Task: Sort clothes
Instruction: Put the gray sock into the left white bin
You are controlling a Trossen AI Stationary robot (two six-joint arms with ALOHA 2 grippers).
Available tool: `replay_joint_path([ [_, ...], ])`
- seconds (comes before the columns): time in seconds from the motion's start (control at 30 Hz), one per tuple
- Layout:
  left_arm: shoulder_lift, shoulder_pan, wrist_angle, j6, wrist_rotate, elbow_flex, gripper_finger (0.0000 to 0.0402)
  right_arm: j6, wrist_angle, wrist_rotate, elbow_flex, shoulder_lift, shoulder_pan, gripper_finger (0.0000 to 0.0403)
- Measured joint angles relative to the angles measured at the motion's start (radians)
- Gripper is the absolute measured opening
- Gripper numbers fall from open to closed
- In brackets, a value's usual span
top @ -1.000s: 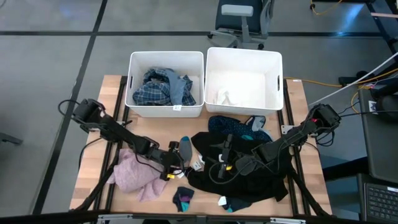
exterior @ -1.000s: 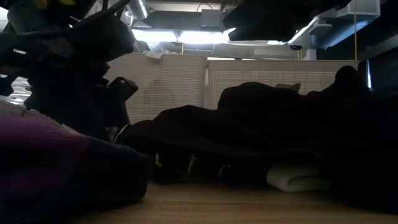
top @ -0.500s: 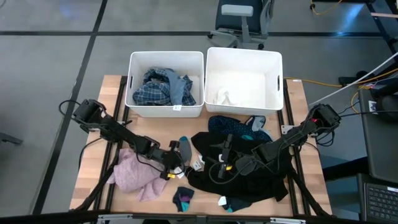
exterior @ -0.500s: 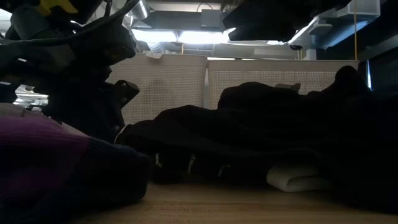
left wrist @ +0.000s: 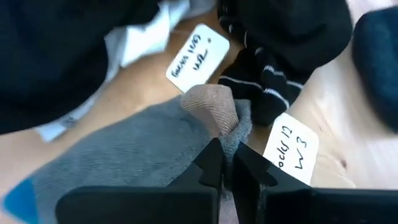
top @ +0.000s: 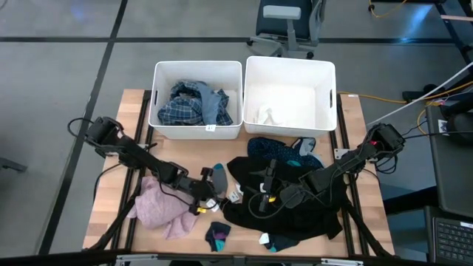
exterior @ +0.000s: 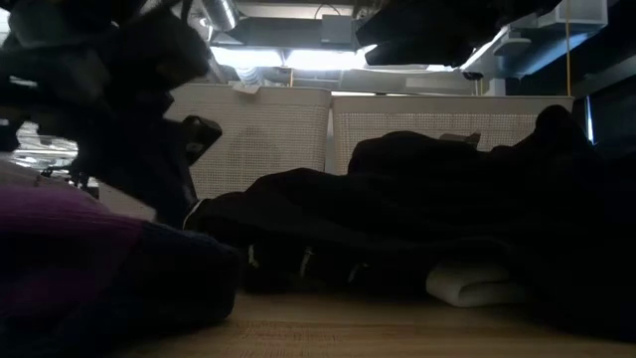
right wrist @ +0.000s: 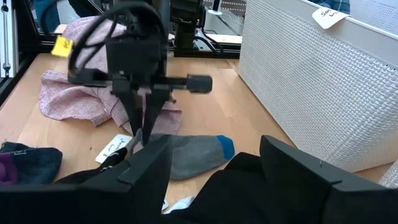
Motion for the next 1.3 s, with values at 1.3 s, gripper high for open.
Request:
replay_joint_path([
  [1.3,-0.782,-0.001,0.177,0.46,-0.525,0.001,0.0013,0.0,-0.003,0.0,0.0,0.0,0.0,0.0245],
])
